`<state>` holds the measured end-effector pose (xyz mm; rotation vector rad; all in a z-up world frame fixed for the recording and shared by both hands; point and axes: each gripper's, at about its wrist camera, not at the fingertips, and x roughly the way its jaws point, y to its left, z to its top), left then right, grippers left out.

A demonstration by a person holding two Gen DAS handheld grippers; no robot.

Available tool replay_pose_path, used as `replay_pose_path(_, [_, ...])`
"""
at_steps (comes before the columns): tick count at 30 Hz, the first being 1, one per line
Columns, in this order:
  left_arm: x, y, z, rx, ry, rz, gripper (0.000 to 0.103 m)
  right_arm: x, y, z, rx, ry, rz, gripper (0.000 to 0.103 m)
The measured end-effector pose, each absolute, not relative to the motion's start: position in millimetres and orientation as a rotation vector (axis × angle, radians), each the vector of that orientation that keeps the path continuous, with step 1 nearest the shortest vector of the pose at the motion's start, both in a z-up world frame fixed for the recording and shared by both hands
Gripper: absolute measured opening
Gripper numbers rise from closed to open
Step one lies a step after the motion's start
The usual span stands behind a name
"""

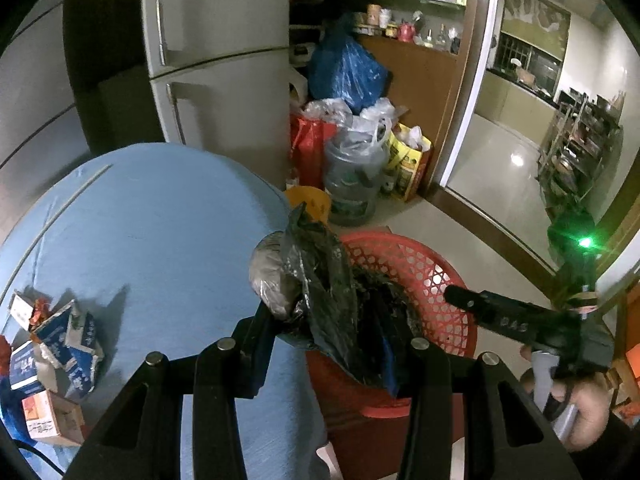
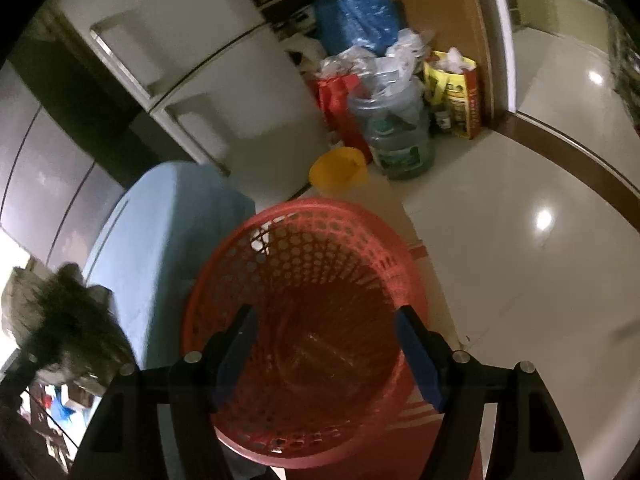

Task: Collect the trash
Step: 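Carry the black bag and clear tray to the red basket and release both, then return both tools to the table and grasp the white-red medicine box with the left tool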

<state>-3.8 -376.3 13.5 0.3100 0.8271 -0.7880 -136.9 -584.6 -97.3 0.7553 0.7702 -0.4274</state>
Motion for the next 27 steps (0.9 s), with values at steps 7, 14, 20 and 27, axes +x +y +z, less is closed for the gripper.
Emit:
replay_pose_path(7, [-5.1,-411.4,0.2,0.373,0.847,-0.828,0.049,-152.0,-588.1,-89.9,0.776,0.749,-0.454,0.074])
replay_pose_path(14, [0.7,-430.9,-10.9,0.401,0.879,-0.842,0.075,-163.5,-590.5,-87.5,0.785,0.743,-0.477,0.075])
replay_pose_path(20, [12.8,-409.2,0.6,0.341,0.882,-0.804,0.082,-161.5,-588.1,-85.5,0.786,0.745,-0.481,0.074])
replay_pose_path(27, [33.3,-339.0,19.9,0.219,0.872,-0.695,0.082,-145.8,-566.6,-72.9,0.740,0.737,-0.422,0.074])
